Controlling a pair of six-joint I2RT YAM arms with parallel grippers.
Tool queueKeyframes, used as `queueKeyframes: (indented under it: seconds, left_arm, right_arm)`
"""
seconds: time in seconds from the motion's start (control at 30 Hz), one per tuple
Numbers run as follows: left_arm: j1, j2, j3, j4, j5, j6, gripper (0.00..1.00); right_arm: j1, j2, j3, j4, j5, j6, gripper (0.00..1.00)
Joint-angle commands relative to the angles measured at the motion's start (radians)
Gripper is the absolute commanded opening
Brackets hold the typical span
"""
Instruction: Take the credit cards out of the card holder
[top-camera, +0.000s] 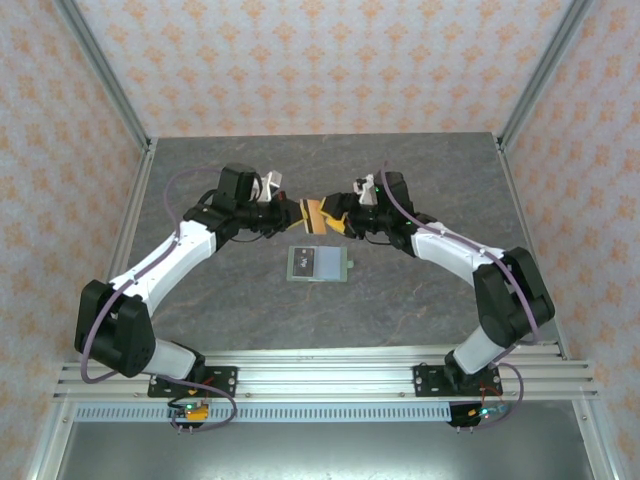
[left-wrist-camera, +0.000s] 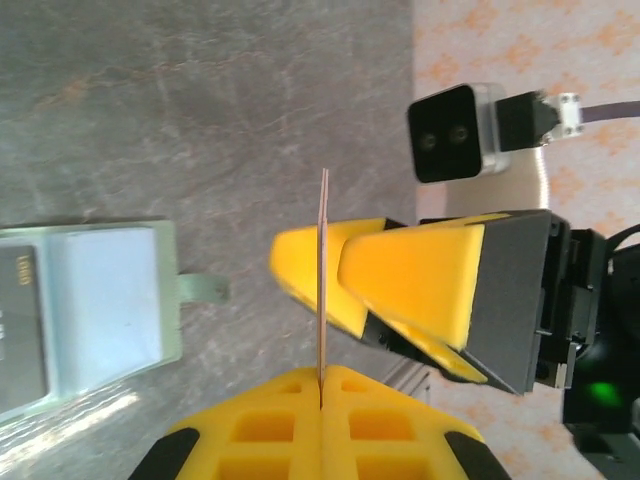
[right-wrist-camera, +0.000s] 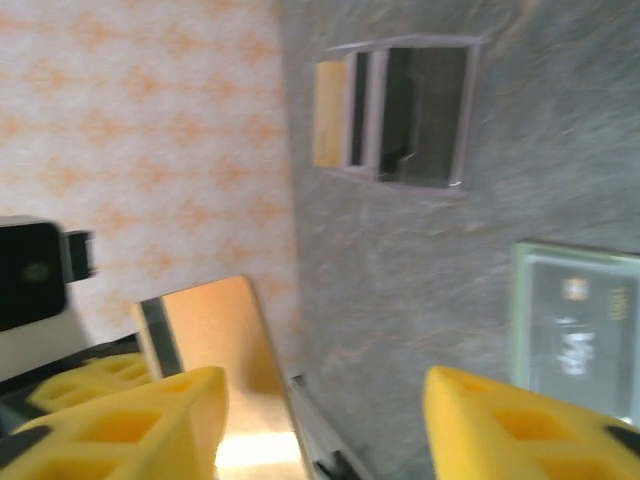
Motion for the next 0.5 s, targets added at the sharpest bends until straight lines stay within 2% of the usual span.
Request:
queueKeyframes:
  seconds: [0.0,0.23,0.3,0.47]
  left_arm:
    - [0.017,-0.018,0.04,0.117,0.082,-0.099,0.0]
    - [0.034,-0.057,0.008,0.21,0.101,-0.181,0.0]
    - [0.034,-0.077,-0.006,0.245,0.096,-0.217,0.0]
    - [0.026,-0.133,-0.059,0.365,0.05,-0.327,0.2]
  right_arm:
    - [0.001,0.01,0.03,0.162,-0.107,0.087,0.41]
    - [-0.001,0.013,0.015,0.305,-0.123,0.184,0.16]
    - [-0.001,0.011,0.0,0.374,-0.119,0.231,0.14]
    - [0.002,-0.016,-0.041,0.47,-0.063,0.326,0.1]
